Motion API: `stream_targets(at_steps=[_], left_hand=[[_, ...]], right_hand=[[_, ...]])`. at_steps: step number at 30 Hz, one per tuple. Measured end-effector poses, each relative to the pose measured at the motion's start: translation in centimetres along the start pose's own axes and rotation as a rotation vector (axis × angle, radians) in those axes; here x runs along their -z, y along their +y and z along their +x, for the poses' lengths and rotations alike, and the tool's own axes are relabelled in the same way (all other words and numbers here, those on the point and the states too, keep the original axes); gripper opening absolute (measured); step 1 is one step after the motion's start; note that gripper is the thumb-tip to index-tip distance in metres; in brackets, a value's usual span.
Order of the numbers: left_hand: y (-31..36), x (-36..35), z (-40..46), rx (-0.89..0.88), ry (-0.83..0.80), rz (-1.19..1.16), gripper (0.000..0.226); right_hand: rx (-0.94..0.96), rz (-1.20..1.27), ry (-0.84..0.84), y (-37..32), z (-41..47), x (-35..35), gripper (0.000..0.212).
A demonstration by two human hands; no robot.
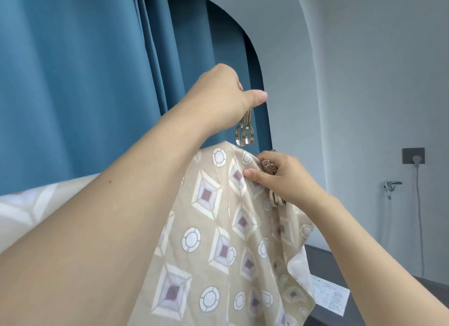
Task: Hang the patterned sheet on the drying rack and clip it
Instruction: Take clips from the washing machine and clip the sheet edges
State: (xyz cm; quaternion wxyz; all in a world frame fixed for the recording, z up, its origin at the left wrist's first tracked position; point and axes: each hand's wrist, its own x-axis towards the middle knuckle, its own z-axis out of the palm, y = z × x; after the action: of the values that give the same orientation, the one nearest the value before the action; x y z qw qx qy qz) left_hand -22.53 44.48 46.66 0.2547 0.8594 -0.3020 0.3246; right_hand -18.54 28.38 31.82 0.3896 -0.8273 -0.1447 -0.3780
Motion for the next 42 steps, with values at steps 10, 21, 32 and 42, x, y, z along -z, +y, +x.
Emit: stream_targets(at_steps=[10,21,32,42], left_hand=[[0.1,0.3,1.2,0.018,-0.017,0.074,0.046],[1.3,0.2,3.0,-0.040,-0.244,0.232,0.040],[-1.2,-1.0,3.0,-0.001,-0.352,0.267,0.036],[-3.1,-3.1,0.9,-0.049,-0.168,0.250,0.049]], right_hand=[[-0.029,-0.088,-0.041,-0.5,0.4,-0.3,0.044],[-0.048,-0.223,-0.039,-0.6,1.0,-1.7,0.032],[-0.055,-0.227,-0.029,-0.5,1.0,-2.2,0.029],[-0.064,-0.202,-0.005,-0.5,0.9,-3.1,0.040]])
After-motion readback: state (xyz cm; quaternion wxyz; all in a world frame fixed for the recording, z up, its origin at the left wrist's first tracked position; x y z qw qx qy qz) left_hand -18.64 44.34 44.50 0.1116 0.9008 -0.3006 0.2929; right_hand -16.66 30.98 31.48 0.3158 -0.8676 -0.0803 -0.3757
